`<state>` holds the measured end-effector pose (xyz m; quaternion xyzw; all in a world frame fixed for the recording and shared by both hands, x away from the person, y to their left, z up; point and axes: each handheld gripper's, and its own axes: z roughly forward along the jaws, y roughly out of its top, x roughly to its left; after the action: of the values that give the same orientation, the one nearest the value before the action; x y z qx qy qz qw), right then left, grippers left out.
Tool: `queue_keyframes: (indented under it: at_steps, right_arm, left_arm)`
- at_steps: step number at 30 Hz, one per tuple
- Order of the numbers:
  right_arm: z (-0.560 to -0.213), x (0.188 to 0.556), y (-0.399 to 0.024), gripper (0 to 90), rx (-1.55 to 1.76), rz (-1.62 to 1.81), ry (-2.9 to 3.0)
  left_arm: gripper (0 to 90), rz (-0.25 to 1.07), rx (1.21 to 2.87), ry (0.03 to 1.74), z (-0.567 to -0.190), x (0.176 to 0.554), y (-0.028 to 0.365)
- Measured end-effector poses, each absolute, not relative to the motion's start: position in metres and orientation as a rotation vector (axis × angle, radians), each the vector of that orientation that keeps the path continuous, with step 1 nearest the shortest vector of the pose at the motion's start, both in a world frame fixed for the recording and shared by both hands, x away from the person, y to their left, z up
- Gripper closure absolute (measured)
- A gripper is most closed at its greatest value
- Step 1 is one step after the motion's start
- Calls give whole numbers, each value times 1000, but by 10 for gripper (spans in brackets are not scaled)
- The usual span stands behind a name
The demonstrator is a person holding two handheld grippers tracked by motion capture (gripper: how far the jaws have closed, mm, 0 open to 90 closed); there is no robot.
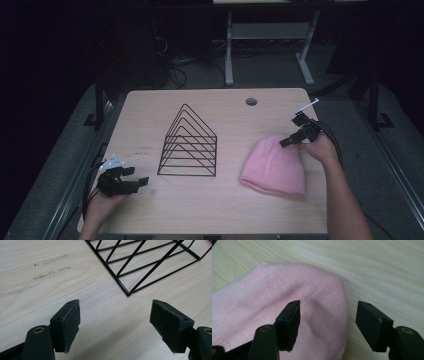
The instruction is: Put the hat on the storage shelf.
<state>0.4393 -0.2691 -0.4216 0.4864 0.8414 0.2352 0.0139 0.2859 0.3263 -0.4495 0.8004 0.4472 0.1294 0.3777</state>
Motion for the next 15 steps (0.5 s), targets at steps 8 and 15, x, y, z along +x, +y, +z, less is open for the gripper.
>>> queue_keyframes:
  at_steps: [8,15]
  right_arm:
    - [-428,442,-271,508,1510,717,2661]
    - [-434,444,-271,522,1543,716,2683]
  left_arm:
    - [245,332,2037,1156,-450,286,330]
    - [245,332,2034,1156,-450,286,330]
